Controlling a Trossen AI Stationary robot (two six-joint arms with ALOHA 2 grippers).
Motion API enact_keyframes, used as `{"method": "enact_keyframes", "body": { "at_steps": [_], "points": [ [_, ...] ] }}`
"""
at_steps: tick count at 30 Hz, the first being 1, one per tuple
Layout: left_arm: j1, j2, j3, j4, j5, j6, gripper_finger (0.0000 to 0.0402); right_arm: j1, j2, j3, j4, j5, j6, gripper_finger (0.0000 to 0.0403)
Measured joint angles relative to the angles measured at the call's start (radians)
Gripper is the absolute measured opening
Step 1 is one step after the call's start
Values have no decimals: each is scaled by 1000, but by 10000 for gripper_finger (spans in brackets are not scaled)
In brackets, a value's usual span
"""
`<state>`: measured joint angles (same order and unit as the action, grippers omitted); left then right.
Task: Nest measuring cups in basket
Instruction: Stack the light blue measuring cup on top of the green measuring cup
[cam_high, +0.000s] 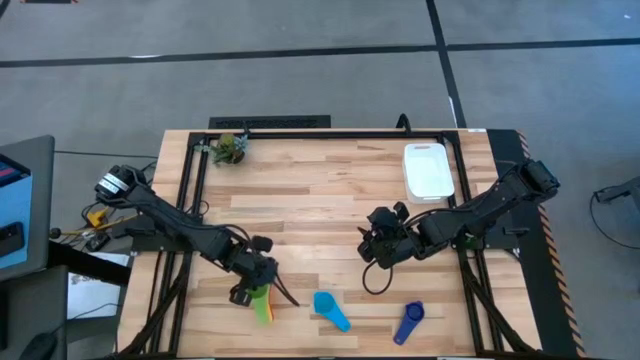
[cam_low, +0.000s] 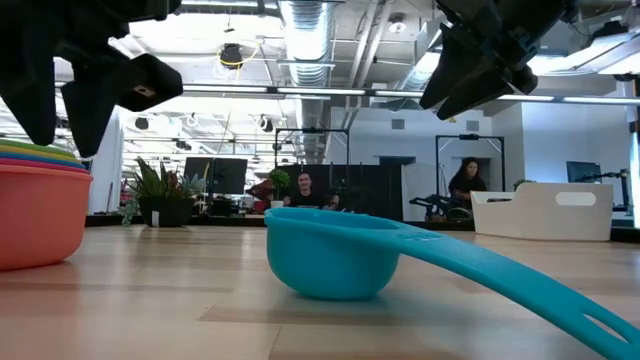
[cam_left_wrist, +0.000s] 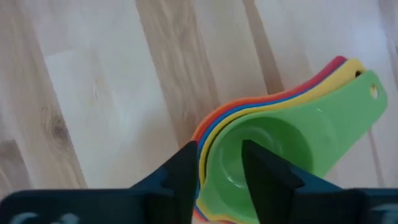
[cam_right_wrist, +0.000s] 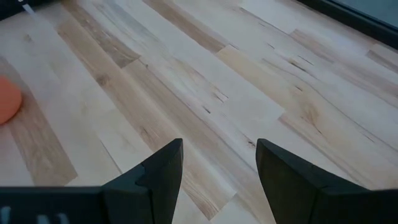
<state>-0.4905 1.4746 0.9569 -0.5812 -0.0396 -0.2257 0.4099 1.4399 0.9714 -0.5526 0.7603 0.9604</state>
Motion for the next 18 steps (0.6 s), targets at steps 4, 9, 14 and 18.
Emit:
{"method": "enact_keyframes", "body": {
  "at_steps": [4, 9, 14, 18],
  "points": [
    [16, 0, 20, -37, -72, -62, 152, 0, 0, 0, 0, 0, 0, 225],
    [46, -1, 74, -27, -171, -109, 166, 0, 0, 0, 0, -2, 0, 225],
    [55, 14, 68, 263, -179, -34, 156, 6, 0, 0, 5, -6, 0, 225],
    [58, 101, 35, 528, -183, -11, 146, 35, 0, 0, 4, -6, 8, 225]
  ]
}}
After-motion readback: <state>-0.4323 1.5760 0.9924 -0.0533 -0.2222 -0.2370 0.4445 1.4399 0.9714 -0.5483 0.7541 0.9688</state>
